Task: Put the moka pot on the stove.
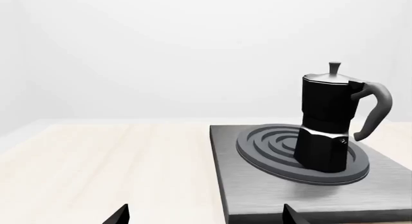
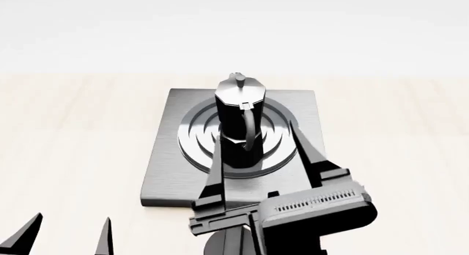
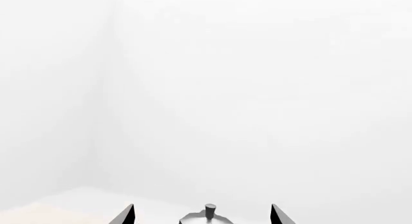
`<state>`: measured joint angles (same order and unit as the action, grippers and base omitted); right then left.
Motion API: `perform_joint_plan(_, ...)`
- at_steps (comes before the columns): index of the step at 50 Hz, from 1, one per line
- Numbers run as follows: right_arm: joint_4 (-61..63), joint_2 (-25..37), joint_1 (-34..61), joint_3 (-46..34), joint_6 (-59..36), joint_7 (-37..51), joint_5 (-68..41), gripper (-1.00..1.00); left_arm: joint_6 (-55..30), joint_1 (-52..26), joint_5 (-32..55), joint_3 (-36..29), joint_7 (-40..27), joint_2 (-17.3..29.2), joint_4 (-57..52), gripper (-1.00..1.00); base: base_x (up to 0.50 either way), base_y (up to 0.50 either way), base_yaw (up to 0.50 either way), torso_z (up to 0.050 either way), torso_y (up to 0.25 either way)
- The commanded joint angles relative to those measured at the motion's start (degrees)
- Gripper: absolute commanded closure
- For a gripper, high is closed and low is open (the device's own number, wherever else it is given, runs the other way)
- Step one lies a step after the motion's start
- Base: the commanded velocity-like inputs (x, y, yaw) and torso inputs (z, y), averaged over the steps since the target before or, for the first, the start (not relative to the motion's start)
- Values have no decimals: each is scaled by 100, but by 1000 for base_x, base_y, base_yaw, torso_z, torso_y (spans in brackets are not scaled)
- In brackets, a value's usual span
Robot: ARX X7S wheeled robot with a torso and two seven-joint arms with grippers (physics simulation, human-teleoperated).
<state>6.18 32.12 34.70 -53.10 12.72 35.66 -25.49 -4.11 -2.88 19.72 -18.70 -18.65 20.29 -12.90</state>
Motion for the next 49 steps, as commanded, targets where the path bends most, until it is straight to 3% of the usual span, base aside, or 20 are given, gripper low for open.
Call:
perform_joint_plan(1,537,183,-74,-77,-127,185,379,-100,28,18,19,6,28,-1,-56,-100,0,0,0,0,0)
perform_joint_plan(49,1426,395,-398,-89,-244,861,1345,-100,147,34,127,-11,25,25,12,-100,0,0,0,0,0)
